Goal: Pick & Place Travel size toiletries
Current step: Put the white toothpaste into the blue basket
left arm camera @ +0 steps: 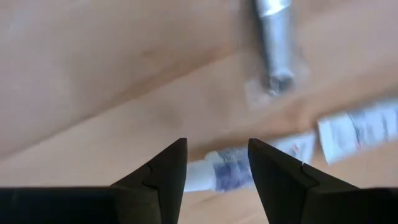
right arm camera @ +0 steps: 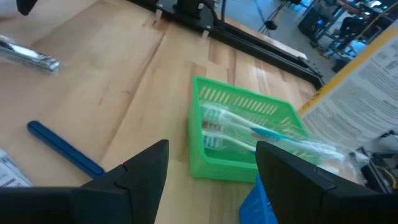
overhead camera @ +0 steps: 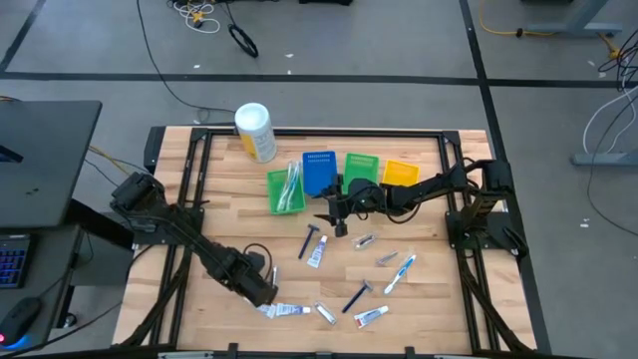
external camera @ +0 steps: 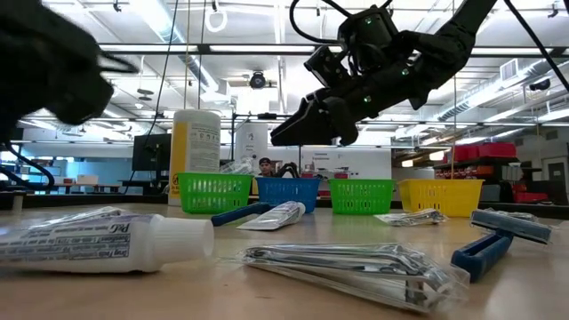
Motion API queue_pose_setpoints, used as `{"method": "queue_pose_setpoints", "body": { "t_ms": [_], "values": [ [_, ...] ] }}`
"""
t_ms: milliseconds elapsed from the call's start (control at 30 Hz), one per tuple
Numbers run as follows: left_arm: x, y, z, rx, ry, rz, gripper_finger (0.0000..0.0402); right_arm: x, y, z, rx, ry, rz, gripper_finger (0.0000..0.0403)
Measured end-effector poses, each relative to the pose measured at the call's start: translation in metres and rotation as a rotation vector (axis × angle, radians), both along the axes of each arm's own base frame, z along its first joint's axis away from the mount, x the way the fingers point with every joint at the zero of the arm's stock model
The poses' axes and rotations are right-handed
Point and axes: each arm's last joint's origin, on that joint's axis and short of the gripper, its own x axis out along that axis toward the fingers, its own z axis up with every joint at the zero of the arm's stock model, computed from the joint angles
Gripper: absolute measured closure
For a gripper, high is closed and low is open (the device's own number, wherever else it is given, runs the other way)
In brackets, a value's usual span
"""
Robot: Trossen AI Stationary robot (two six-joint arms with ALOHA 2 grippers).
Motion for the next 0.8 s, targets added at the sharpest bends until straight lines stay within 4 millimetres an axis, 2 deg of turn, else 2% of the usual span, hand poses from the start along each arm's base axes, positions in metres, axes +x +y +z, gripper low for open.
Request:
{"method": "queue_pose_setpoints", "body": {
  "t_ms": [300, 433, 567, 800],
  "values": [
    [0.013, -0.012, 0.022, 0.071, -0.205, -0.569, 0.0223, 0.0, 0.0, 0.0, 0.004, -0.001, 0.0, 0.0151],
    [0.012, -0.02, 0.024, 0.118, -0.303, -0.83, 0.0223, 0.0, 0.0, 0.0, 0.022, -0.001, -0.007, 0.0151],
    [0.01, -0.022, 0.022, 0.145, -0.317, -0.935, 0.0223, -0.001, 0.0, -0.002, 0.026, 0.021, -0.008, 0.0151],
    [0.008, -0.021, 0.021, 0.174, -0.313, -1.016, 0.0223, -0.002, 0.001, -0.004, 0.051, 0.047, -0.017, 0.0151]
  ]
}}
